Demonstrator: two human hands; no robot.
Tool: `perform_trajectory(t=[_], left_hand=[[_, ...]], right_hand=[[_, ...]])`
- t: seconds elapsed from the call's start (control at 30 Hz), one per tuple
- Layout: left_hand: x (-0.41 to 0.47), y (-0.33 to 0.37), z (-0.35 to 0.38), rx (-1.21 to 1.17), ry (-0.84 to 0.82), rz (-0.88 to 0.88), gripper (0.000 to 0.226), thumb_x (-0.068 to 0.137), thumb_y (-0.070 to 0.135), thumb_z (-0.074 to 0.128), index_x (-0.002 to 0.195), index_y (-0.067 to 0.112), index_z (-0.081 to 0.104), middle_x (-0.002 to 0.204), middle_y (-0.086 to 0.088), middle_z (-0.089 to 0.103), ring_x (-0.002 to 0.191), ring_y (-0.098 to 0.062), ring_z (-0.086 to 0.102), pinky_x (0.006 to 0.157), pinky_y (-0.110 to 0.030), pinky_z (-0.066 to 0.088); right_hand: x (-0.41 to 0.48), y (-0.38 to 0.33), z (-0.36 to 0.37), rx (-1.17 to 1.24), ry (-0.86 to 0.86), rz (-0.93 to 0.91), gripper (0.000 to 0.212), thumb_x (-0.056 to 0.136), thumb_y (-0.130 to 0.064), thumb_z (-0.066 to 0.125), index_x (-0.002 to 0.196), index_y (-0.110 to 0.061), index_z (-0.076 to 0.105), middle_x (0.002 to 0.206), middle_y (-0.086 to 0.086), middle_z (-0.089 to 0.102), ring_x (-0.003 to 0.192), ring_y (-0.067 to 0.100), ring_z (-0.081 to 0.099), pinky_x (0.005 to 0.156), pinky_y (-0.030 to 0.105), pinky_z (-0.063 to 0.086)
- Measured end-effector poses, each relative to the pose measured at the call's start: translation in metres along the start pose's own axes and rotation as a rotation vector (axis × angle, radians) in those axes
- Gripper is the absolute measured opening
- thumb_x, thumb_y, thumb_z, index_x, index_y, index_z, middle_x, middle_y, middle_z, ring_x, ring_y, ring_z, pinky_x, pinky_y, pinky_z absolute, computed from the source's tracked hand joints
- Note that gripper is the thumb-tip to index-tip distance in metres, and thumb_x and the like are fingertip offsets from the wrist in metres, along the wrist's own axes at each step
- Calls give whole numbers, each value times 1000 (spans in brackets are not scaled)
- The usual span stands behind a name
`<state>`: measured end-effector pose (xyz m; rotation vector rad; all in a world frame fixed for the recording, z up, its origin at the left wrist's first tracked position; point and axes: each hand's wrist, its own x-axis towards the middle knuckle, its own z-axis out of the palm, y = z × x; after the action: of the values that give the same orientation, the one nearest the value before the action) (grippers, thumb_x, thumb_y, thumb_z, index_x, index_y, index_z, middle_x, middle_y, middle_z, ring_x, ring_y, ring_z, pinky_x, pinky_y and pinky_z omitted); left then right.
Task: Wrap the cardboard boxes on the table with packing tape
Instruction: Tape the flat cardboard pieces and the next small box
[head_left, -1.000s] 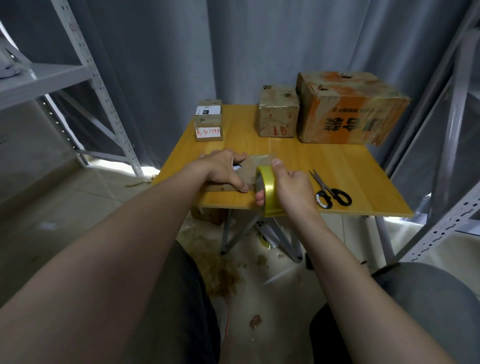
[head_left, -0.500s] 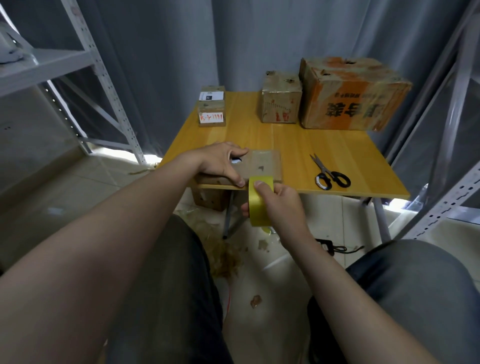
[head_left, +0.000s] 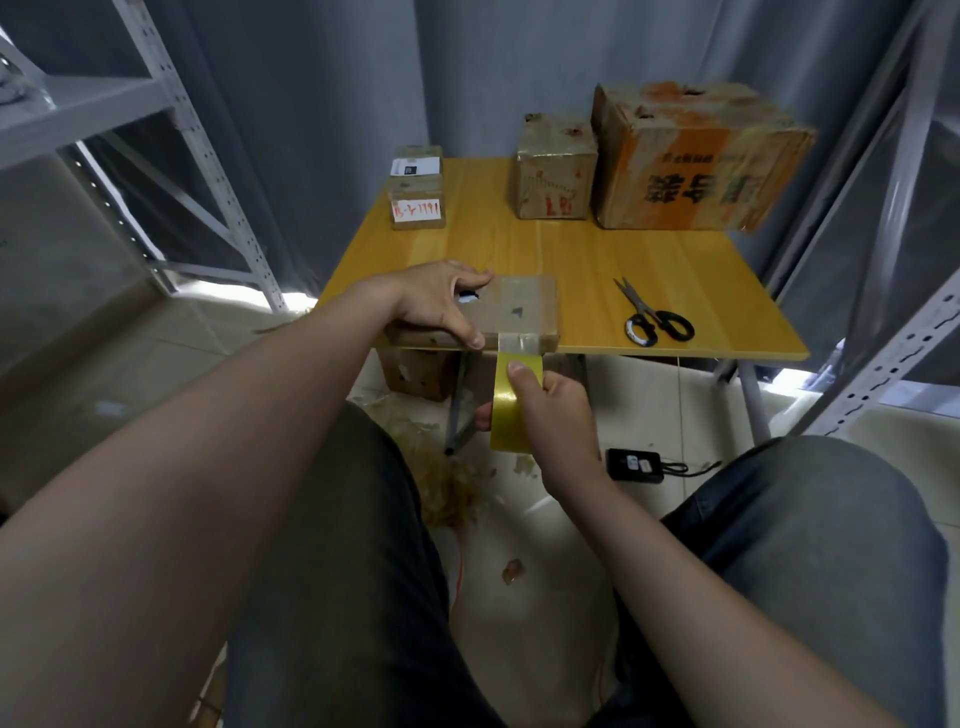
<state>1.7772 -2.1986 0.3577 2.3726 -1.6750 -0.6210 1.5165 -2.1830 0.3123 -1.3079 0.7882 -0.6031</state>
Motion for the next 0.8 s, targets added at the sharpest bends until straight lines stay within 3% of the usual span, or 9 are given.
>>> perform_trajectory(t=[0.13,0.3,0.4,0.43,0.53,0.6,0.67,0.73,0.8], left_hand=[[0,-1,1,-4,-19,9,126,60,65,90,164,31,27,167,10,25,152,-19,28,126,-42,22],[-9,2,-5,66,2,3,104,70,68,84,159,40,37,167,9,18,154,-27,17,126,-52,19],[-25,17,3,296,125,-58,90,72,84,68,151,47,47,132,1,34,133,-30,28,104,-50,29],[-29,23,7,375,127,-83,87,76,86,59,152,47,44,130,-2,37,131,-30,30,97,-49,27],[-46,39,20,399,120,-144,72,93,78,42,154,40,43,141,-7,43,136,-30,34,95,-48,26],[-64,51,33,283,335,-127,44,101,60,43,132,35,62,128,-2,55,127,-26,45,90,-46,29],[-81,64,55,39,548,-144,22,102,44,49,92,29,64,95,6,64,96,-19,60,78,-40,38],[-90,75,78,-354,447,-248,32,103,43,52,78,23,56,76,1,65,74,-20,64,66,-39,46],[-92,84,96,-671,228,-356,37,104,49,53,91,16,64,92,-8,74,85,-28,72,74,-40,55]], right_hand=[[-3,10,0,-7,11,12,30,106,-32,54,95,-8,68,71,10,77,61,18,75,46,19,50],[1,17,3,27,21,23,24,105,-31,57,97,-10,66,74,9,78,63,18,76,47,18,50],[4,20,0,25,23,35,23,105,-32,58,96,-12,67,75,8,79,64,12,75,47,18,49],[5,20,-1,13,29,37,24,105,-32,58,96,-13,69,75,6,79,63,7,73,47,17,48],[7,21,-3,-1,28,35,25,104,-32,58,92,-16,72,76,2,79,61,-3,69,48,15,48],[8,20,-5,-2,0,52,26,105,-33,57,93,-16,73,81,3,80,64,-2,70,53,19,51],[10,18,-8,-35,-27,64,29,105,-34,57,94,-15,75,83,2,80,66,-2,69,58,20,51],[12,17,-10,-59,-14,80,30,104,-35,58,90,-15,76,75,-5,78,64,-1,68,56,18,50],[16,16,-11,-115,33,98,33,101,-41,62,85,-15,74,72,-8,72,71,7,65,61,26,48]])
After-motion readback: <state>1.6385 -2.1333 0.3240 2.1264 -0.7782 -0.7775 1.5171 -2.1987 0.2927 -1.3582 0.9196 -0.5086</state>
